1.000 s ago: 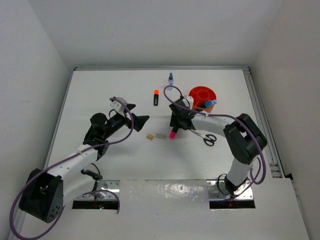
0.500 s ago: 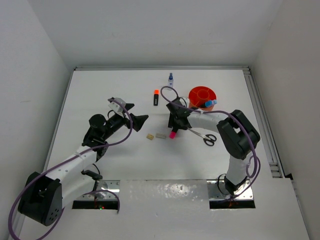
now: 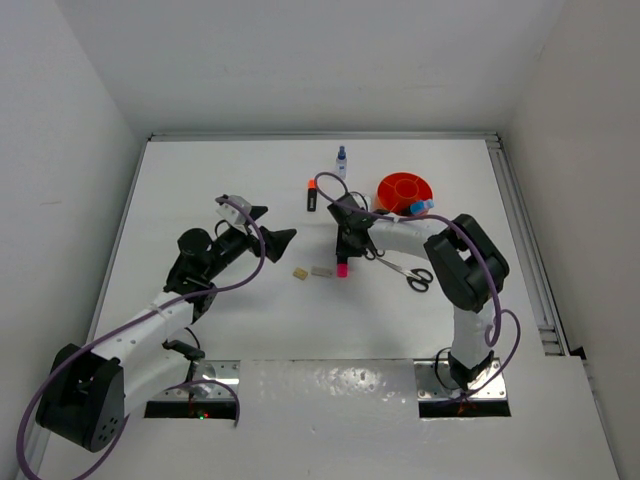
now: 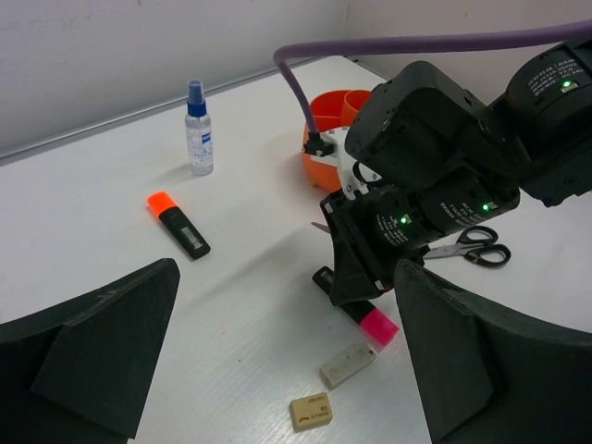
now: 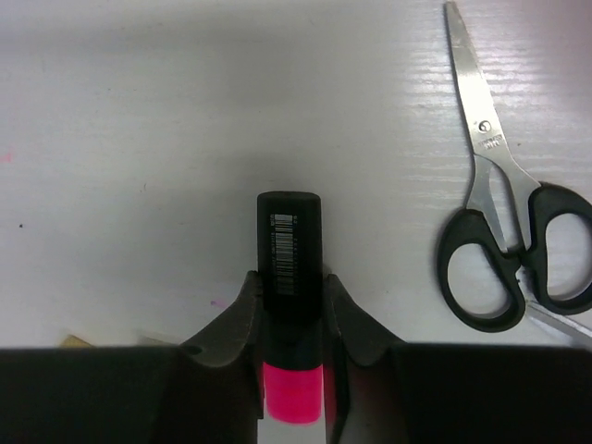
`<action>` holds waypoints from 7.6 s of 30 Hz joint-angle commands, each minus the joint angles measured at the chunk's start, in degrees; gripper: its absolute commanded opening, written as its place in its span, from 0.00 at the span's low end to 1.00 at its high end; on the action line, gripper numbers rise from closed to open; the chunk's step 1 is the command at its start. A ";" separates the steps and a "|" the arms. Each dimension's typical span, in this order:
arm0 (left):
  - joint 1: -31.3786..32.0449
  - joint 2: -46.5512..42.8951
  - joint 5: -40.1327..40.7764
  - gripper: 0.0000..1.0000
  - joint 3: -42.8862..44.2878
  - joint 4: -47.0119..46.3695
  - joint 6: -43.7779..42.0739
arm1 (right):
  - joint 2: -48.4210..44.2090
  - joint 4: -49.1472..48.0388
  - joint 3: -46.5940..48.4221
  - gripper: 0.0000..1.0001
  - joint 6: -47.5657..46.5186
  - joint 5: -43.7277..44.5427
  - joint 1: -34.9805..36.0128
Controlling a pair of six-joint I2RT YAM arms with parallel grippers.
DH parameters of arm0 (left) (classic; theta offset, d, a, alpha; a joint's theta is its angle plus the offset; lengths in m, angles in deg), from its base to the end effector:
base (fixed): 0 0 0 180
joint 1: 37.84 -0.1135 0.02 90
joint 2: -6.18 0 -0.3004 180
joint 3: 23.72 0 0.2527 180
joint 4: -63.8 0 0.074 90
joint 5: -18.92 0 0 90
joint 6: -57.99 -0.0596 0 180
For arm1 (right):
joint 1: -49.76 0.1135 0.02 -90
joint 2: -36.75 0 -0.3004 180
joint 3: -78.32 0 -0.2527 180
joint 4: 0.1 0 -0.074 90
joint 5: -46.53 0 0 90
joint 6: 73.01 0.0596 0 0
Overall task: Sort the stationery into containers
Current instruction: Pick up the pen from the center of the board, then place the pen in the storage box.
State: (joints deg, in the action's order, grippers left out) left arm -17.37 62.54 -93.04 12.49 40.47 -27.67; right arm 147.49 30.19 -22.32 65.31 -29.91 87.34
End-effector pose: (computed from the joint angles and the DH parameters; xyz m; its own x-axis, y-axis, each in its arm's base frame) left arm 0.1982 -0.0978 0.2837 0.0008 -0.0752 -0.9972 0.6761 0.7347 -0.0549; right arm 0.3293 0.2358 0.1467 -0.8408 0.2691 -0.4697 0.1854 0.9584 0.2172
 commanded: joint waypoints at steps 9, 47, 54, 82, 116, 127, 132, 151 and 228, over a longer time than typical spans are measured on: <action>-0.61 -0.20 -4.32 1.00 0.72 1.55 -19.34 | -7.54 -0.91 -0.85 0.00 -19.73 -17.04 -3.04; 3.17 0.86 -22.78 1.00 3.89 22.73 -70.87 | -16.08 13.41 10.75 0.00 -36.10 -36.33 -0.32; 3.35 0.60 -23.57 1.00 3.45 23.70 -74.55 | -16.69 15.00 12.51 0.00 -36.63 -37.55 0.82; 7.92 3.32 -21.55 0.49 2.66 23.17 -89.33 | -13.18 11.13 15.41 0.00 -34.34 -42.83 4.08; 8.27 1.04 -21.90 0.00 0.20 26.16 -74.22 | -19.42 9.19 13.21 0.77 -31.97 -40.46 -0.23; 8.36 0.86 -22.43 0.00 0.20 25.98 -70.00 | -25.74 9.63 11.81 0.83 -33.46 -37.73 -3.22; 8.27 0.86 -22.61 0.00 0.11 25.72 -69.47 | -27.94 9.55 10.58 0.83 -33.81 -36.68 -4.36; 8.27 1.30 -22.43 0.00 -0.07 23.00 -66.22 | -29.96 10.07 9.17 0.83 -34.51 -35.45 -5.06; 10.21 6.66 -13.03 0.00 2.04 -16.11 -7.68 | -31.02 -0.81 6.81 0.17 -37.86 -50.21 -3.04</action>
State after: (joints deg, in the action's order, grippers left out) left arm -7.19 70.15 -107.05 14.35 30.77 -36.00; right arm 116.82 34.17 -15.88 25.90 -79.33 83.85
